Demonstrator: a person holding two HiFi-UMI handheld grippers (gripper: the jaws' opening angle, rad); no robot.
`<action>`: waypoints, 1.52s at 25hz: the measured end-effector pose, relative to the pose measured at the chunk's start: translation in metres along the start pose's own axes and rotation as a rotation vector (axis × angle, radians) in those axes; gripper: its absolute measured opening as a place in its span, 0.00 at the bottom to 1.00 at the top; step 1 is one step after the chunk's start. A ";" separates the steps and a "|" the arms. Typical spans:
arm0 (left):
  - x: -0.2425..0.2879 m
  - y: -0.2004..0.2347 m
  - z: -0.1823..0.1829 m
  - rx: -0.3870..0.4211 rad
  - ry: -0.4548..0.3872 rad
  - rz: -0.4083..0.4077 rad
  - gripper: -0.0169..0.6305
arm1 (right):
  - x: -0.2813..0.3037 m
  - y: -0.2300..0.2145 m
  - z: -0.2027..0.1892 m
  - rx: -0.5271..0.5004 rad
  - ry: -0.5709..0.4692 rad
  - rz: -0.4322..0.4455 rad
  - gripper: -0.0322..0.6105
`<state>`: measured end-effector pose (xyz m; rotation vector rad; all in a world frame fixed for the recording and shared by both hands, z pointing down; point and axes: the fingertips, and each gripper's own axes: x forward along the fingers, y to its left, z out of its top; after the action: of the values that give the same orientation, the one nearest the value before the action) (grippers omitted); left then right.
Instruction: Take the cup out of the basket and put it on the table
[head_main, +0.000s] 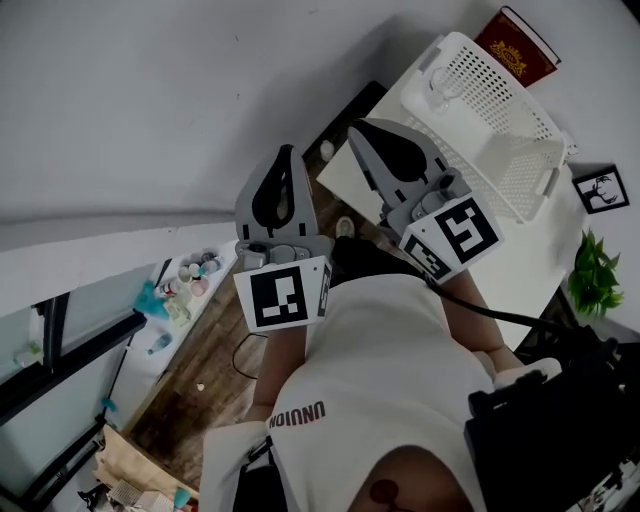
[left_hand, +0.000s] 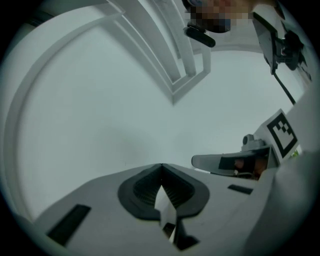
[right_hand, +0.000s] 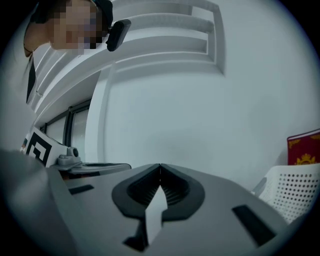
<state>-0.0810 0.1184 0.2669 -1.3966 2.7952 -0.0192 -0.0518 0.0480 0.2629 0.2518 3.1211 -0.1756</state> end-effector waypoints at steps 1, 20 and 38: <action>0.009 0.001 0.001 0.005 -0.002 -0.012 0.04 | 0.005 -0.005 0.004 -0.001 -0.011 -0.004 0.08; 0.107 -0.058 0.008 -0.038 -0.006 -0.372 0.04 | -0.012 -0.086 0.023 0.013 -0.084 -0.280 0.08; 0.181 -0.133 0.011 -0.007 0.017 -0.845 0.04 | -0.085 -0.190 0.003 0.186 -0.086 -0.943 0.08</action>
<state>-0.0833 -0.1061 0.2568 -2.4383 1.9923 -0.0308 0.0020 -0.1528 0.2818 -1.1916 2.8478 -0.4467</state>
